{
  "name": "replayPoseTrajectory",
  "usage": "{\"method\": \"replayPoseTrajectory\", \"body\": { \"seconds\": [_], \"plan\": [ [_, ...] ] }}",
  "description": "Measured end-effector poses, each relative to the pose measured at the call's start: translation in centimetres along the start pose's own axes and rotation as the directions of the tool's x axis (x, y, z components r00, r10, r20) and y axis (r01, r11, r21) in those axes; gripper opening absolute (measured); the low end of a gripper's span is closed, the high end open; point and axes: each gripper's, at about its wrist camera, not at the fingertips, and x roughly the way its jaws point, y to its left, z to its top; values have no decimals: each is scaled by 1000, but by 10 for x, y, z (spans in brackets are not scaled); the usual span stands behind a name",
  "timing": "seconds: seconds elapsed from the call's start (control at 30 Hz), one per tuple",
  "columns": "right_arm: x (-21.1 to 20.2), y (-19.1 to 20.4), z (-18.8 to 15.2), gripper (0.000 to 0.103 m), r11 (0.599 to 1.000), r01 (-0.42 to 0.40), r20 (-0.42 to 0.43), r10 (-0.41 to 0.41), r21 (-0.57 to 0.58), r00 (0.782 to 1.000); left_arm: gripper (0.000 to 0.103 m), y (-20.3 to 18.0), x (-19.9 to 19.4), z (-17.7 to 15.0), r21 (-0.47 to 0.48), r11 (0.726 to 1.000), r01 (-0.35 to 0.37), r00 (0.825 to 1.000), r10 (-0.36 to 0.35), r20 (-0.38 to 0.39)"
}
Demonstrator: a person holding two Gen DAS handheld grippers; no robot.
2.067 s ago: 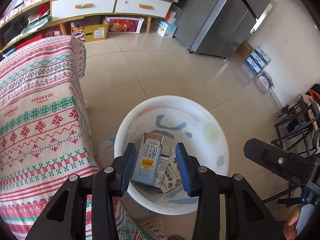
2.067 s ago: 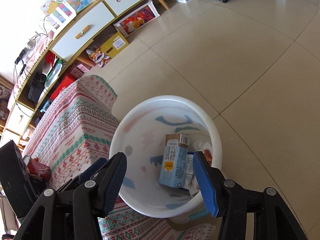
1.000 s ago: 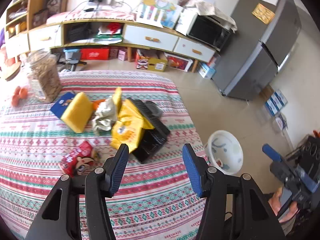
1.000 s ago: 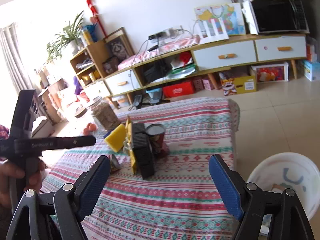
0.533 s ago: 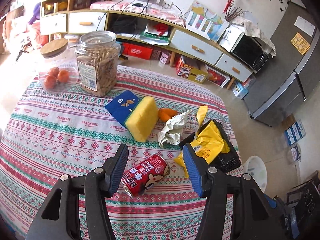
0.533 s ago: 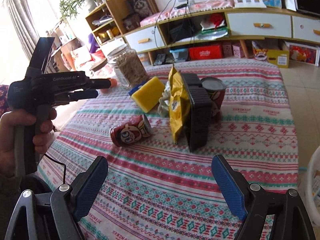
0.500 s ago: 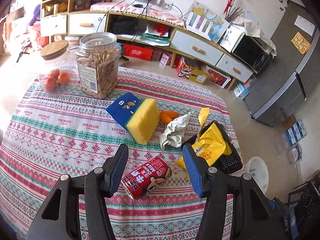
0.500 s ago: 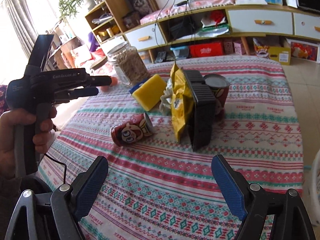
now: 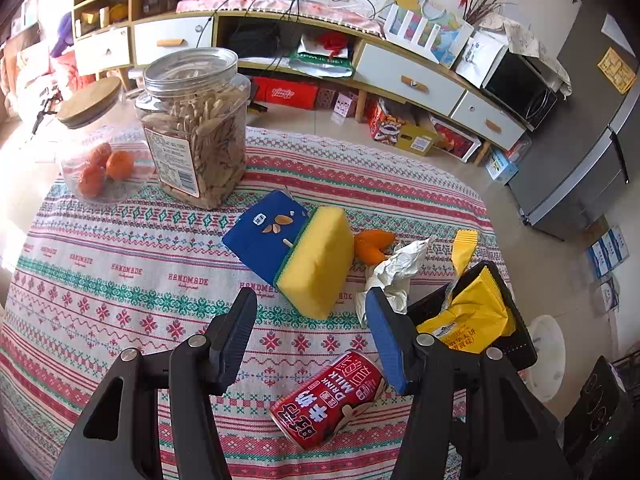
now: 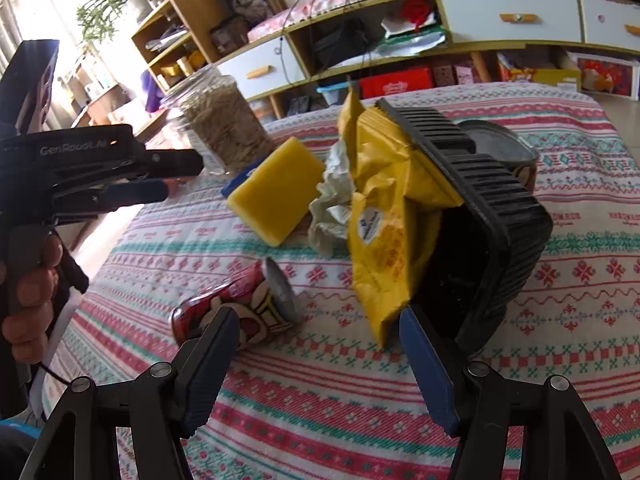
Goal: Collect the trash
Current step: 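Return the right tool to the table and grasp the yellow snack wrapper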
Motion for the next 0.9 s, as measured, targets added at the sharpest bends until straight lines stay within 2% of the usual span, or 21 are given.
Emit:
{"method": "replayPoseTrajectory", "body": {
  "seconds": [0.2, 0.3, 0.37, 0.4, 0.43, 0.47, 0.5, 0.6, 0.7, 0.8, 0.9],
  "plan": [
    [16, -5, 11, 72, 998, 70, 9, -70, -4, 998, 59, -8, 22, 4, 49, 999, -25, 999, 27, -40],
    [28, -4, 14, 71, 995, 95, 10, -95, -16, 995, 59, -15, 23, 2, 64, 998, 3, 999, 0, -41],
    [32, -9, 18, 65, 996, 85, 21, -85, -2, 996, 59, -22, 19, 1, 89, 996, 13, 1000, -11, -25],
    [34, -13, 20, 53, 997, 77, 23, -78, 9, 997, 59, -24, 19, 1, 100, 995, 14, 1000, -12, -18],
    [36, -16, 21, 29, 998, 65, 19, -65, 20, 998, 59, -25, 19, 1, 104, 994, 16, 1000, -14, -19],
    [38, -20, 22, 15, 999, 46, 9, -46, 29, 999, 59, -26, 21, 1, 103, 994, 21, 1000, -19, -23],
    [38, -21, 22, 9, 999, 32, -2, -32, 39, 999, 59, -26, 22, 1, 101, 994, 27, 999, -24, -29],
    [24, -20, 18, 9, 999, -15, -14, 16, 46, 1000, 59, -28, 25, 1, 110, 993, 34, 999, -30, -34],
    [3, -17, 14, 9, 1000, -2, -54, 3, 24, 999, 59, -34, 27, 1, 135, 990, 46, 998, -42, -35],
    [-23, -22, 7, 9, 999, 47, -86, -47, -4, 995, 59, -45, 33, 0, 184, 982, 43, 998, -35, -46],
    [-42, -34, 6, 9, 999, 18, -119, -15, 31, 993, 59, -59, 40, -3, 251, 967, 38, 998, -26, -50]
  ]
}}
